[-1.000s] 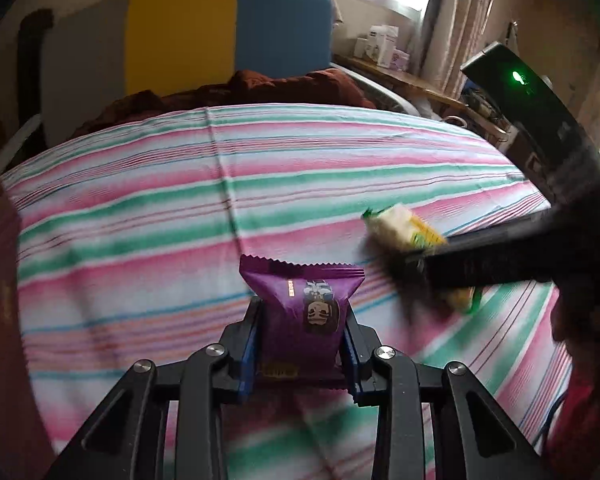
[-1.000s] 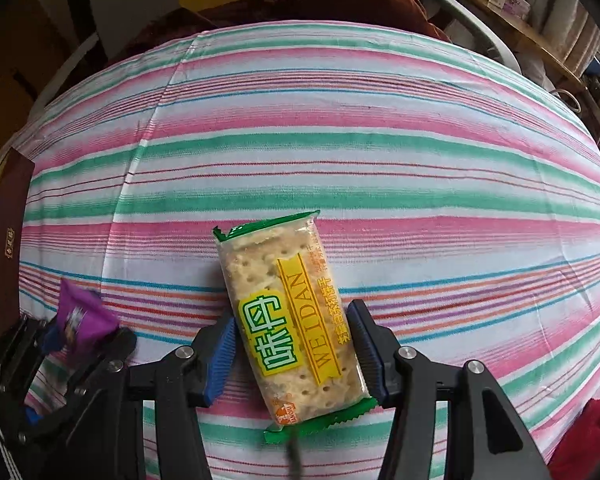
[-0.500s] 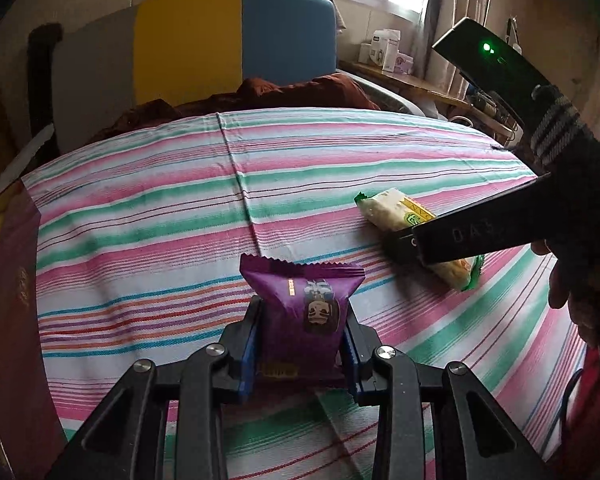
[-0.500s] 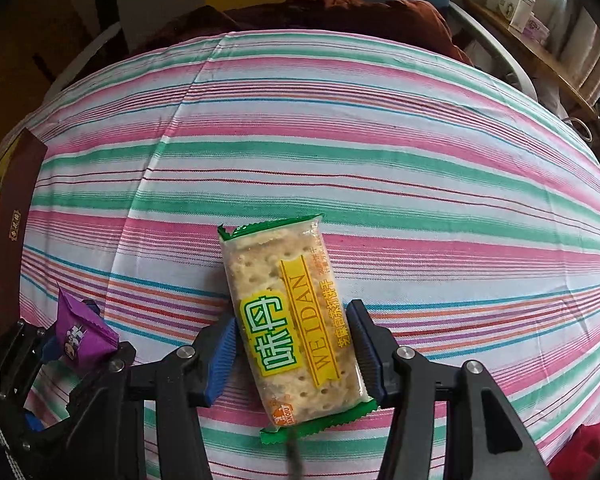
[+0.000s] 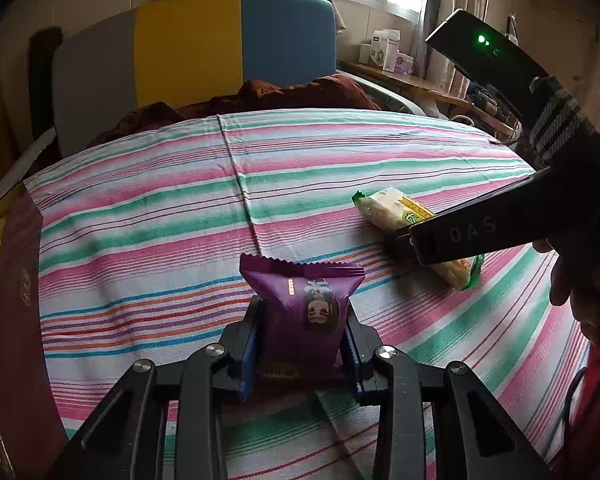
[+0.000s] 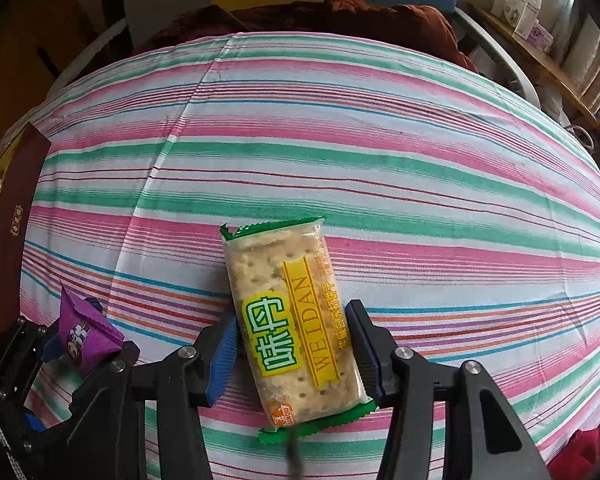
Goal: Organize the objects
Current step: 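Carry both packets to the gold tray and open both tools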
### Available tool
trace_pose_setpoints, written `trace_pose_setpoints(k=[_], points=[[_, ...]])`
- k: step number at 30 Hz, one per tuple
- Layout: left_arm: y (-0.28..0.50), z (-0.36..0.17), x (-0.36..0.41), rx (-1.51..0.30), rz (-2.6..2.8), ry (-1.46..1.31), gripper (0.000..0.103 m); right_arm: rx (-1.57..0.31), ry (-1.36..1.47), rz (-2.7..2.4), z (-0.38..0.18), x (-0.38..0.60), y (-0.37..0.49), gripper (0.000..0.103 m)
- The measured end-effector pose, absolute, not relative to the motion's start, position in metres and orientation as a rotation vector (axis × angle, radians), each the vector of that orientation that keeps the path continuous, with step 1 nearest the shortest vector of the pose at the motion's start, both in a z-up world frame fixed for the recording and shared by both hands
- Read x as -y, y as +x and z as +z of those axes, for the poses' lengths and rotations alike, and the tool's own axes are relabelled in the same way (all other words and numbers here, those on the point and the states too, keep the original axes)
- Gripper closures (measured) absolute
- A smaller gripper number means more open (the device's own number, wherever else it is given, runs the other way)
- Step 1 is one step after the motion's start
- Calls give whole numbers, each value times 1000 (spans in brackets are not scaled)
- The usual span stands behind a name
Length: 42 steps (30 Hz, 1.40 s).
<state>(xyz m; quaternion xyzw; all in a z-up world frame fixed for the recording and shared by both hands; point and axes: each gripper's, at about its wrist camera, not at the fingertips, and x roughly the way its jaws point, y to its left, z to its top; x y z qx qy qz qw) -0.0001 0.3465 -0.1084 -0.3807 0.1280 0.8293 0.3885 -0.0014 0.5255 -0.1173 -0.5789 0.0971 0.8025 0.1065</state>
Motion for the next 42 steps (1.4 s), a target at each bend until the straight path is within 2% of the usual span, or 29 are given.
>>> trace_pose_setpoints(k=[14, 26, 34, 42], points=[[13, -99, -324, -334, 2101, -983, 68, -225, -1719, 2420, -115, -538, 15, 51], [37, -26, -257, -338, 2240, -768, 68, -191, -1744, 2426, -125, -507, 9, 52], [22, -13, -212, -271, 2329, -790, 68, -282, -1777, 2437, -118, -484, 6, 54], [-8, -8, -158, -147, 2409, -839, 68, -427, -1707, 2646, -76, -378, -20, 54]])
